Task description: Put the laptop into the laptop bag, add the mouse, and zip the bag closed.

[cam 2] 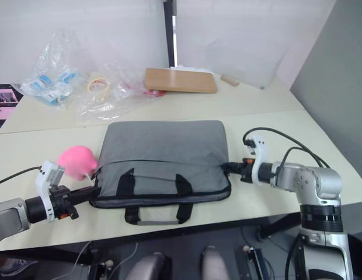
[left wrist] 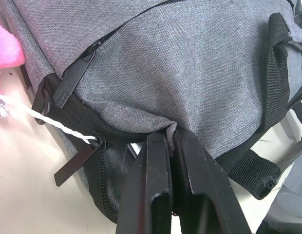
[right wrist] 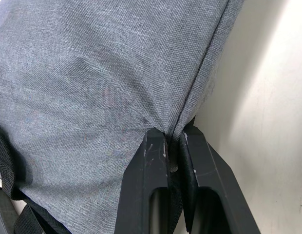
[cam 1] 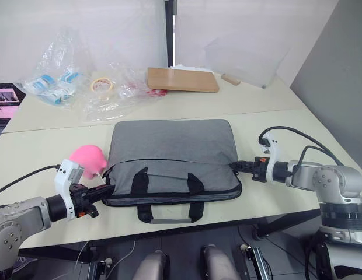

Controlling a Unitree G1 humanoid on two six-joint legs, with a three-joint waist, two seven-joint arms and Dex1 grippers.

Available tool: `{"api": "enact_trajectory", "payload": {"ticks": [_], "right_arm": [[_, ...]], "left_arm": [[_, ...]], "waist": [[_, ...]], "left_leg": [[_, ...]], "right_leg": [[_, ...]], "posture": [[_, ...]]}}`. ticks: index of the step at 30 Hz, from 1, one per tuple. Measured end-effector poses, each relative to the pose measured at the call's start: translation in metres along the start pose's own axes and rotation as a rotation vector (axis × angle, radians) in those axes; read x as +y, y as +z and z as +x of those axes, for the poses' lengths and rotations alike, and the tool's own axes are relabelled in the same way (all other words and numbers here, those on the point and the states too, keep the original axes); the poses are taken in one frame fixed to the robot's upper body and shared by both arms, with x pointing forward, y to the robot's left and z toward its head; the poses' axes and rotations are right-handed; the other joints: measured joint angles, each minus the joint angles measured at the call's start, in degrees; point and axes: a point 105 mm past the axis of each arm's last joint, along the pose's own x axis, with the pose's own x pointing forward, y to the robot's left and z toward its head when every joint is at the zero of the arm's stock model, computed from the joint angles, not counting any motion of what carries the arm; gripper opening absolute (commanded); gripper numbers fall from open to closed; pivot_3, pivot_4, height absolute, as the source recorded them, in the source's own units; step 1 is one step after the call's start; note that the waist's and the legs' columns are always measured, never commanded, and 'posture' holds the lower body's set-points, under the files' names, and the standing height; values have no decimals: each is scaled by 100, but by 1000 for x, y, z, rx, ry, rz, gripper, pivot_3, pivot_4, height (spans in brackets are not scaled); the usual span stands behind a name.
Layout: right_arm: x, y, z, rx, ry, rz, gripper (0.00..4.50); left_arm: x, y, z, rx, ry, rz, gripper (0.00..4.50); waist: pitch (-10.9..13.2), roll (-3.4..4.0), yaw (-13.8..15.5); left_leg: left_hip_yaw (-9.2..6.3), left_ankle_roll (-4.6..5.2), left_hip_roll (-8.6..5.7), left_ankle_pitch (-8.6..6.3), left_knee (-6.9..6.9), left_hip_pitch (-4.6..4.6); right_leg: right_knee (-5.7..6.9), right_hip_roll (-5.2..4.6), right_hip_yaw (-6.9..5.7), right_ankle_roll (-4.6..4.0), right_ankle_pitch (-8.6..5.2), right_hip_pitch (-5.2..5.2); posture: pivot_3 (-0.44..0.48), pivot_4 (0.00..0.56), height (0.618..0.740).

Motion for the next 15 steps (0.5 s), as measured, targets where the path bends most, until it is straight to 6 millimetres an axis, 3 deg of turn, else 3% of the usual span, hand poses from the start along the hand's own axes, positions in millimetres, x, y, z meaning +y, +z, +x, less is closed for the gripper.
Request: {"api": "enact_trajectory", "payload": {"ticks": [10, 11, 15], "right_arm": [[4, -3, 3, 1, 17, 1, 55], [4, -3, 3, 1, 16, -1, 826], [2, 0, -1, -1, 11, -18, 2159]], "left_arm": [[6, 1, -3, 16, 16, 12, 0], [5, 1, -3, 16, 16, 13, 699], [6, -11, -4, 78, 23, 22, 1972]], "waist": [[1, 2, -25], [1, 2, -25], [5, 9, -3]], "left_leg": [[2, -7, 13, 4, -12, 1], [2, -7, 14, 4, -12, 1], [5, -6, 12, 4, -13, 1]], "right_leg": [[-17, 3, -1, 0, 0, 1], [-20, 2, -1, -1, 0, 2], [-30, 2, -2, 0, 0, 6]], "posture": [[0, 150, 740], [0, 150, 740], [0, 150, 740]]}}
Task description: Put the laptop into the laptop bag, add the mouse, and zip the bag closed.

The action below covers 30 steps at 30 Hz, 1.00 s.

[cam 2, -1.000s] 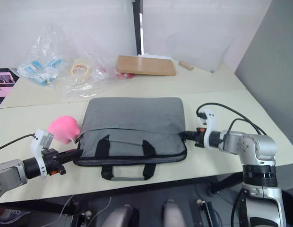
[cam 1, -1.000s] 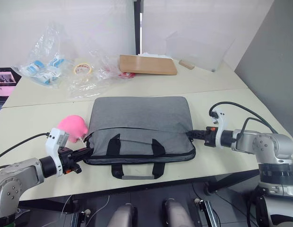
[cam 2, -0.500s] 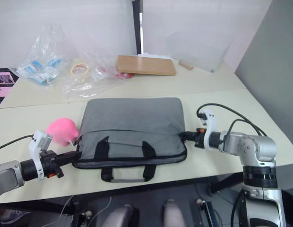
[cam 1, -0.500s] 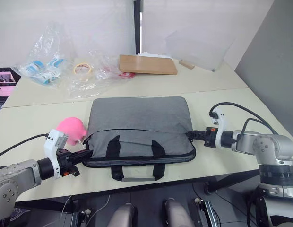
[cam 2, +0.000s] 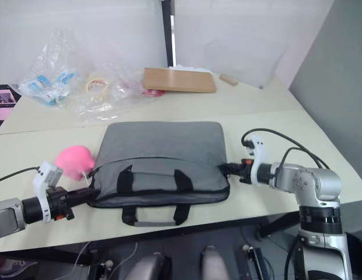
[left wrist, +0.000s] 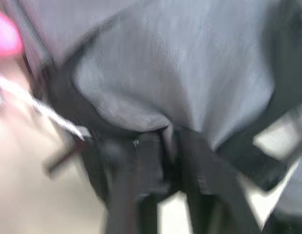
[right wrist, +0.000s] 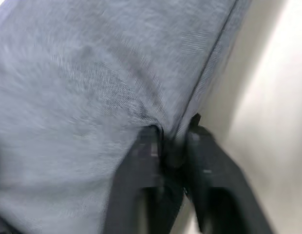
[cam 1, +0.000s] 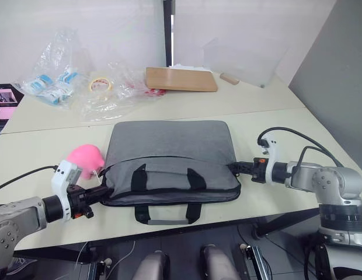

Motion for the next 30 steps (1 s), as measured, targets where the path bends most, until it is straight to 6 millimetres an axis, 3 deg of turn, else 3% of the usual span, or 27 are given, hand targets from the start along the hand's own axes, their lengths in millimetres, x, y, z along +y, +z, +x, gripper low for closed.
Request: {"api": "enact_trajectory", "payload": {"ticks": [5, 7, 8, 14, 19, 21, 25, 30], "right_arm": [[2, 3, -1, -9, 25, -12, 3880], [-6, 7, -11, -12, -3, -31, 4493], [-12, 12, -19, -20, -28, -53, 4500], [-28, 24, -52, -41, -94, -211, 4500], [-54, 40, -88, -22, -255, -619, 4500], [-56, 46, -91, -51, -250, -759, 4500], [-64, 47, -93, -87, -254, -943, 4500], [-75, 55, -104, -79, -283, -1025, 4500]], "left_arm": [[-1, 4, 0, -17, -17, 9, 3643], [3, 7, -7, -21, -17, 9, 4282], [8, 11, -15, -33, -2, 9, 4453], [36, 30, -52, -151, 80, 29, 4453], [96, 59, -103, -323, 385, 176, 4453], [110, 53, -114, -299, 444, 225, 4453], [125, 45, -116, -283, 487, 294, 4453], [153, 28, -124, -197, 656, 280, 4453]], "waist": [[3, 5, 65], [7, 10, 107], [8, 13, 119], [15, 24, 152], [17, 26, 168], [15, 24, 140], [16, 23, 122], [16, 24, 126]], "left_leg": [[2, -1, 0, 1, 0, -1], [5, -1, -1, 1, 0, -3], [6, -1, -1, 1, 0, -2], [8, -1, 0, 1, -3, -6], [47, -43, 8, -22, -3, 3], [75, -42, 12, -24, -4, 17], [95, -37, 26, -26, -4, 21], [101, -28, 43, -29, -4, 23]], "right_leg": [[-8, 0, -2, 0, 0, 3], [-9, 0, -4, 0, 0, 0], [-8, 0, -5, 0, 0, 0], [-17, -4, -11, 0, -1, 0], [-28, -10, -29, 2, -2, 2], [-24, -16, -21, 2, -2, 7], [-20, -18, -14, 1, 0, 3], [-18, -15, -19, -3, 2, 0]], "posture": [[0, 150, 740], [0, 150, 740], [0, 150, 740], [0, 150, 740], [0, 150, 740], [0, 150, 740], [0, 150, 740], [0, 150, 740]]}}
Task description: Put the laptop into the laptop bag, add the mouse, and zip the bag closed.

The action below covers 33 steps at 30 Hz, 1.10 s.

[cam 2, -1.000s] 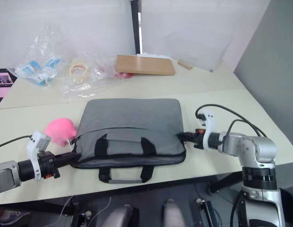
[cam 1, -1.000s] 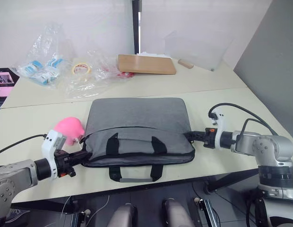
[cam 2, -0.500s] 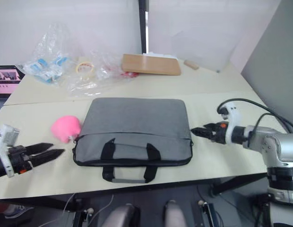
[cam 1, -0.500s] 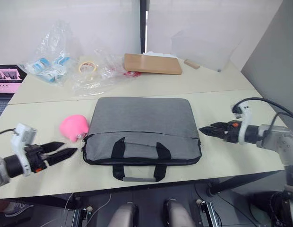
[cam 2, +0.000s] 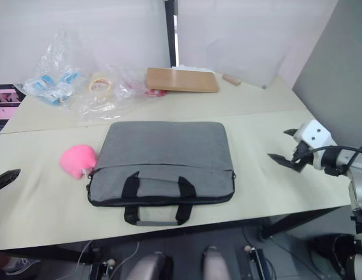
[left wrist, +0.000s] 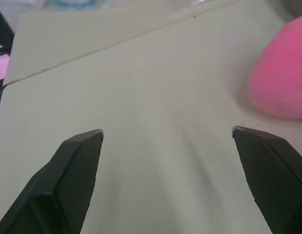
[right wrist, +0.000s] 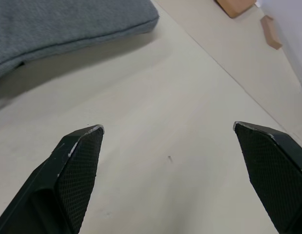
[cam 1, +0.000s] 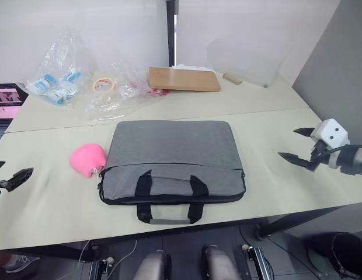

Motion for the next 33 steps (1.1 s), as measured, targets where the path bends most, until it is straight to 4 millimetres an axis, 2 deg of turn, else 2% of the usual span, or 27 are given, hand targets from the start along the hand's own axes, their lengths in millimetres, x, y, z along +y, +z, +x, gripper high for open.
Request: {"api": "enact_trajectory", "payload": {"ticks": [3, 5, 7, 10, 14, 15, 18, 19, 21, 25, 29, 33], "right_arm": [[2, 5, 0, -20, 42, 1, 4500], [0, 17, 3, -67, 46, 23, 4500], [1, 37, 6, -133, 80, 44, 4500], [10, 84, 15, -291, 187, 99, 4500], [35, 147, 31, -440, 380, 149, 4500], [43, 158, 34, -457, 420, 148, 4500], [64, 181, 42, -505, 525, 189, 4500], [74, 194, 45, -549, 578, 220, 4500], [85, 211, 43, -597, 642, 230, 4500], [103, 234, 47, -662, 682, 183, 4500], [130, 236, 73, -653, 730, 162, 3348], [139, 229, 98, -636, 690, 118, 1935]], "left_arm": [[1, -3, 0, 4, 24, 34, 4453], [2, -2, 0, -6, 36, 50, 4453], [0, 1, 1, -20, 30, 61, 4453], [-2, 7, 0, -61, -8, 45, 4453], [-3, 9, -3, -110, -62, -26, 4453], [-4, 11, -3, -122, -71, -39, 4453], [-3, 12, -7, -141, -85, -83, 4453], [-4, 10, -10, -140, -91, -99, 4453], [-6, 11, -12, -138, -101, -101, 4453], [-6, 14, -14, -157, -103, -107, 4453], [-13, 23, -7, -175, -132, -104, 4500], [-20, 34, 2, -179, -184, -84, 4500]], "waist": [[0, 0, 2], [0, 0, -8], [0, 0, -12], [0, 0, -25], [0, 0, -25], [0, -1, -14], [-1, -2, 12], [-1, -2, 10], [-1, -3, 32], [-4, -8, 19], [-4, -8, -1], [-8, -13, 4]], "left_leg": [[3, 3, 11, -4, 0, -1], [6, -7, 19, -10, 0, -1], [8, -9, 26, -11, 0, -1], [10, -11, 35, -12, 0, 1], [10, -11, 37, -12, 0, -4], [10, -11, 37, -12, 0, -9], [9, -5, 37, -16, 0, -16], [10, -2, 37, -17, 0, -27], [9, 17, 35, -7, 0, -48], [8, 17, 36, -8, 0, -67], [9, 15, 35, -5, 1, -68], [9, 12, 33, -3, 2, -64]], "right_leg": [[-2, -14, 2, -3, 2, -2], [-1, -15, 2, -8, 5, -5], [-1, -12, 2, -11, 6, -6], [-1, -5, -1, -17, 10, -7], [1, -7, -13, -20, 12, -17], [1, -8, -16, -22, 13, -23], [5, -9, -24, -32, 28, -34], [10, -10, -23, -36, 37, -50], [17, -9, -30, -42, 46, -82], [16, -6, -39, -45, 49, -100], [17, 5, -41, -51, 53, -103], [22, 23, -49, -52, 54, -101]], "posture": [[0, 150, 740], [0, 150, 740], [0, 150, 740], [0, 150, 740], [0, 150, 740], [0, 150, 740], [0, 150, 740], [0, 150, 740], [0, 150, 740], [0, 150, 740], [0, 150, 740], [0, 150, 740]]}}
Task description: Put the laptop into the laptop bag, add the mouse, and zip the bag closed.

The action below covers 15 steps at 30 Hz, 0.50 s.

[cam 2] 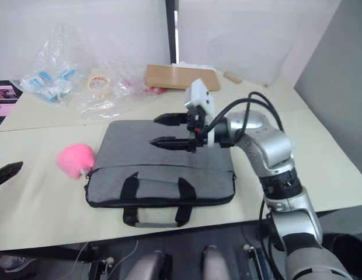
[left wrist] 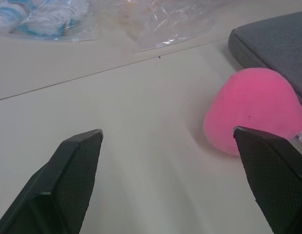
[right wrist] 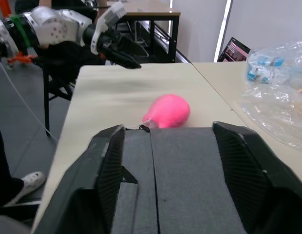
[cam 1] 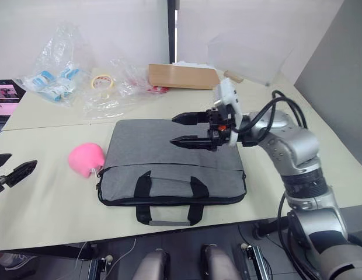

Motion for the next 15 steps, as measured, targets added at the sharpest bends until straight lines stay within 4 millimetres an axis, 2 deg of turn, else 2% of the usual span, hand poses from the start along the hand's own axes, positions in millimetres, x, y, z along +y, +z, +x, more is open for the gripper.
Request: {"api": "enact_trajectory", "payload": {"ticks": [5, 6, 8, 12, 15], "right_arm": [[-1, -53, 47, 69, -5, 56, 231], [0, -62, 55, 77, -6, 76, 31], [-1, -72, 67, 81, -12, 108, 31], [-9, -77, 80, 96, -26, 91, 31], [-13, -88, 85, 144, -28, 79, 31]], "left_arm": [[-23, 33, 28, 24, -192, 103, 4500], [-26, 40, 34, 27, -218, 130, 4500], [-30, 46, 43, 30, -251, 150, 4500], [-36, 33, 55, 113, -319, 157, 4500], [-44, 35, 68, 157, -390, 203, 4500]], "waist": [[-1, -4, -29], [-1, -4, -37], [-1, -3, -62], [-1, -4, -171], [-1, -4, -183]], "left_leg": [[-2, -20, 0, 13, 0, -2], [-2, -22, -1, 14, 0, 0], [-3, -24, -3, 16, 0, 0], [-4, -26, -5, 15, 0, 1], [-8, -44, -5, 24, 1, 1]], "right_leg": [[8, 13, -12, -13, 8, -7], [15, 13, -12, -14, 8, -9], [48, 15, -13, -14, 9, -11], [61, 9, -53, -18, 10, -19], [61, 8, -84, -26, 15, -19]], "posture": [[0, 150, 740], [0, 150, 740], [0, 150, 740], [0, 150, 740], [0, 150, 740]]}}
